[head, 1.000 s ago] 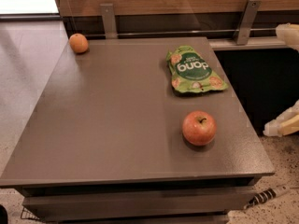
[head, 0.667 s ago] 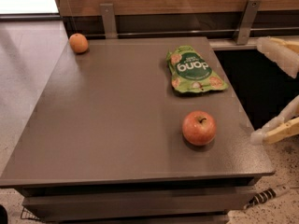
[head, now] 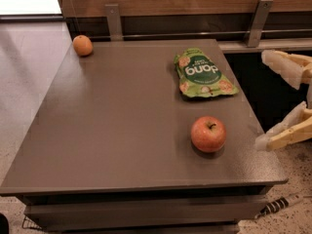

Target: Move apple near orange

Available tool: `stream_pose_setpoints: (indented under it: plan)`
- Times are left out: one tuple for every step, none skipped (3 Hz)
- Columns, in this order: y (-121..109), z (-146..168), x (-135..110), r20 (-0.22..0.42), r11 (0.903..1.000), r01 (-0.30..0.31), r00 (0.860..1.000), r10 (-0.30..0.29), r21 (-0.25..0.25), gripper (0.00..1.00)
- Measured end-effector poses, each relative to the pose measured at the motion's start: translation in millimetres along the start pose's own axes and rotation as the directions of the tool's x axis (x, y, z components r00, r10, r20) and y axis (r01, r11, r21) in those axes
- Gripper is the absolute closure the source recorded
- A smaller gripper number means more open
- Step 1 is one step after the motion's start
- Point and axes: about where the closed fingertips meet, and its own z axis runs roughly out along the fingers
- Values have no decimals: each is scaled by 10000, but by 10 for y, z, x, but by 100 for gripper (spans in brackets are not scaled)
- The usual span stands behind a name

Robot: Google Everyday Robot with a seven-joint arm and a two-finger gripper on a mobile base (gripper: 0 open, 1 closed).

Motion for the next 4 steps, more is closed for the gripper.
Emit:
stream_pose_setpoints:
  plan:
    - [-88,135,422,274,9959,-905,9955,904,17,0]
    - [-130,221,640,451,9926,-1217,9916,1216,-2,0]
    - [-110,373,861,719,9907,-1356,9881,1362,-138,0]
    - [-43,603,1072,1003,9899,-1371,9851,1401,-363,0]
